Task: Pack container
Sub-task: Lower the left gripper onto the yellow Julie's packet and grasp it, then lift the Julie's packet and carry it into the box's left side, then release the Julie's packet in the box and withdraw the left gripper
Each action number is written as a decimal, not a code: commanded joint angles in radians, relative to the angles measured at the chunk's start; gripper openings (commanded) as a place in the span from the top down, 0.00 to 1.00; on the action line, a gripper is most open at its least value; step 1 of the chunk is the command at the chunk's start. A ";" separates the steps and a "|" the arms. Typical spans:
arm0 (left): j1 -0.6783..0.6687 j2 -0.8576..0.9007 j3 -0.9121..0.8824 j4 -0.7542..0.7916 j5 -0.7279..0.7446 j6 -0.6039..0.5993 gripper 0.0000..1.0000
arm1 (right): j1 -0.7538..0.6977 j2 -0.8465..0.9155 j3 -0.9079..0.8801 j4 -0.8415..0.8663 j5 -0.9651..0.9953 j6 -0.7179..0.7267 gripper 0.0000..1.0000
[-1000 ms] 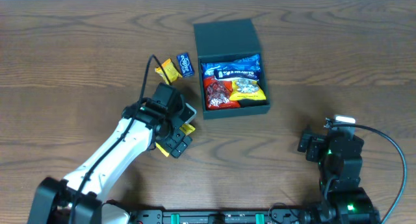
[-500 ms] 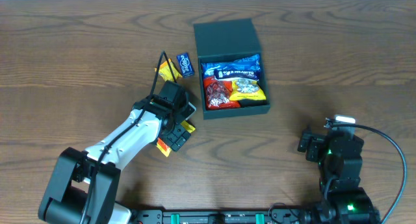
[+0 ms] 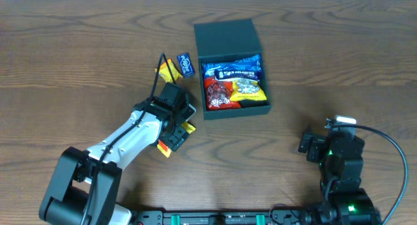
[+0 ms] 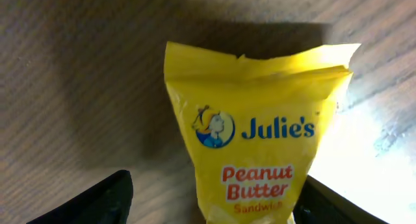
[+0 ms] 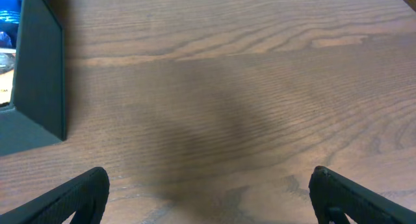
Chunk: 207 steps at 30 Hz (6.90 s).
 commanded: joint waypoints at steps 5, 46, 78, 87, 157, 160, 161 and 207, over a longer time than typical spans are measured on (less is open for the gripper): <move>0.008 0.015 -0.070 0.066 0.034 -0.030 0.30 | -0.005 -0.002 -0.004 -0.001 0.007 0.012 0.01; 0.006 -0.019 0.235 -0.105 0.052 -0.578 0.76 | -0.005 -0.002 -0.004 -0.001 0.007 0.012 0.01; -0.133 0.224 0.509 0.185 0.112 -0.907 0.76 | -0.005 -0.002 -0.004 -0.001 0.007 0.012 0.01; -0.152 0.280 0.509 0.145 0.095 -0.947 0.79 | -0.005 -0.002 -0.004 -0.001 0.007 0.012 0.01; -0.166 0.320 0.665 -0.048 -0.082 -0.933 0.94 | -0.005 -0.002 -0.004 -0.001 0.007 0.012 0.01; -0.165 0.254 0.665 -0.052 -0.103 -0.919 0.94 | -0.005 -0.002 -0.004 -0.001 0.007 0.012 0.01; -0.165 0.229 0.665 -0.058 -0.118 -0.909 0.94 | -0.005 -0.002 -0.004 -0.001 0.007 0.012 0.01; 0.138 0.391 0.664 -0.069 -0.186 -1.201 0.05 | -0.005 -0.001 -0.004 -0.001 0.007 0.012 0.01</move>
